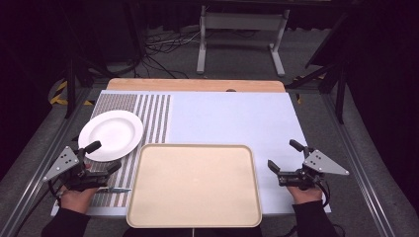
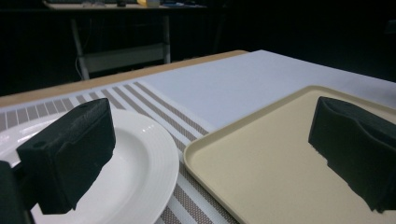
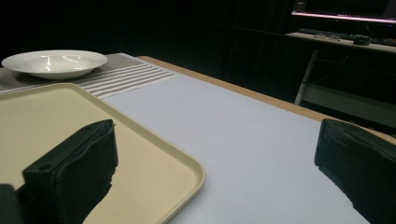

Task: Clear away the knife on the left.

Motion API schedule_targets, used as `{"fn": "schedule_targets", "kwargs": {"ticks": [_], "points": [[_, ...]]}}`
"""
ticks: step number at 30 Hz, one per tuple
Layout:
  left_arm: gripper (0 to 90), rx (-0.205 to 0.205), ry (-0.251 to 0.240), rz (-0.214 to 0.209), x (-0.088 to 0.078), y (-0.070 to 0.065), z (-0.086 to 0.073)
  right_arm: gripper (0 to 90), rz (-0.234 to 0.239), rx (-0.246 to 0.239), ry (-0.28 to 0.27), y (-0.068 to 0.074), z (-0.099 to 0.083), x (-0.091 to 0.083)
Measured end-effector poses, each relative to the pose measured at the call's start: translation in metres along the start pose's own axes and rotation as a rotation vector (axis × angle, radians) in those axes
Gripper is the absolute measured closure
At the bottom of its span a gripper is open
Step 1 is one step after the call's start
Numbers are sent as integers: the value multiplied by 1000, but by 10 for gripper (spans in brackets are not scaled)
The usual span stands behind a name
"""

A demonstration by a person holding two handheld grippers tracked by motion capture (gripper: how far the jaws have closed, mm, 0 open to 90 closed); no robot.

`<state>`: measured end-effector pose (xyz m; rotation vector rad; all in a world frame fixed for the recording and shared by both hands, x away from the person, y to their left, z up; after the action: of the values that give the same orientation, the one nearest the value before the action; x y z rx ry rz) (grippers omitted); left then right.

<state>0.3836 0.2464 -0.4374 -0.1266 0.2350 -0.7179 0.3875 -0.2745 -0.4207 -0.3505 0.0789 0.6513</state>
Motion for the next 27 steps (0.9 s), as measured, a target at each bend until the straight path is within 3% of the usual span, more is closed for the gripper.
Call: {"fn": "schedule_targets", "kwargs": {"ticks": [7, 9, 20, 27], "points": [[4, 23, 12, 11, -1, -1, 0, 4, 20, 15, -10, 2, 1, 0], [2, 24, 12, 8, -1, 0, 0, 3, 26, 42, -21, 1, 1, 0], [12, 1, -2, -7, -3, 1, 3, 16, 77, 55, -29, 4, 1, 1], [15, 3, 6, -28, -5, -3, 10, 2, 80, 62, -17, 5, 0, 1]]}}
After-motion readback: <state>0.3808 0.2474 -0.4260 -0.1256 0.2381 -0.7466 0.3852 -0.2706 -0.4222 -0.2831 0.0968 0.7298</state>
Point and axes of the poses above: each handheld gripper's, and its own axes: x roughly forward along the jaws, z roughly out of its top, y roughly to its left, the point moved 8 cm from there along x, roughly forward along the jaws, and after that the axes turned 10 degrees about -x, right-handed, at the moved point
